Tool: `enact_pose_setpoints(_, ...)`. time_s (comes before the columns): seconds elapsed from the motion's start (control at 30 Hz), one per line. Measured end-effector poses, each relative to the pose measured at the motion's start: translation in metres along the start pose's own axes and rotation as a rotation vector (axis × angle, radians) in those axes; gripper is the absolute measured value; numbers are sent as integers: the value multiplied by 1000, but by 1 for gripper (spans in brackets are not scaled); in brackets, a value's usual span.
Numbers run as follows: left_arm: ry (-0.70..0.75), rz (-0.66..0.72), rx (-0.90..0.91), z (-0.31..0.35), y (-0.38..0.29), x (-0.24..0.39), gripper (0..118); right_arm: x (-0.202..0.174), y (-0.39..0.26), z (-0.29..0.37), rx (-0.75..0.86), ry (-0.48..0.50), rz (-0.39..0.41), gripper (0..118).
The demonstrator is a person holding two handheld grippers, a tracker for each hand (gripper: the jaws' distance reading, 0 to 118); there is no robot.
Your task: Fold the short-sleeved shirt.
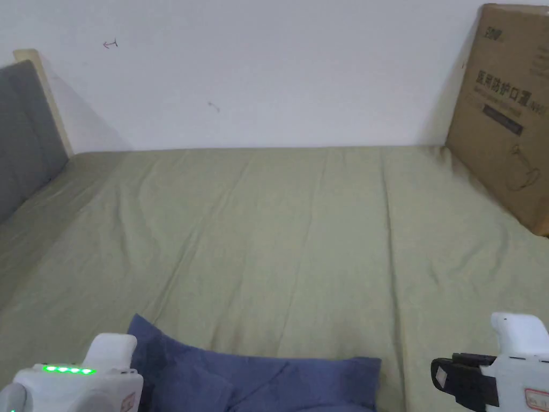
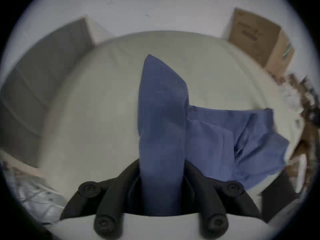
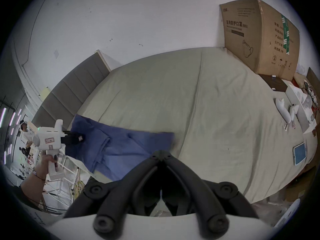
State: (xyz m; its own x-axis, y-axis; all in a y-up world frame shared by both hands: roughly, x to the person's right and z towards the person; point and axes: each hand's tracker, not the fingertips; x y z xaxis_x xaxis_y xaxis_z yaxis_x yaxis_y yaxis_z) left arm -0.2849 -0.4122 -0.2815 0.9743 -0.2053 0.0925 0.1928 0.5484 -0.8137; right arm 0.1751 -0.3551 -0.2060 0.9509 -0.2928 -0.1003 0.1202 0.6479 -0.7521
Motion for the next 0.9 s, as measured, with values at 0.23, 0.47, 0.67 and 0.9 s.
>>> enact_pose_setpoints(0.23,-385,106,-34,15,17,59,12,0,-6,2,8,32,-12,0)
enact_pose_setpoints(0.47,-857,215,-182,-11,45,176,38,10,-12,19,34,23,-34,0)
enact_pose_setpoints(0.67,-1063,239,-139,-11,48,209,113,22,-16,28,63,8,-58,0)
enact_pose_setpoints(0.9,-797,87,-20,10,52,172,12,28,-13,24,67,-2,-58,0)
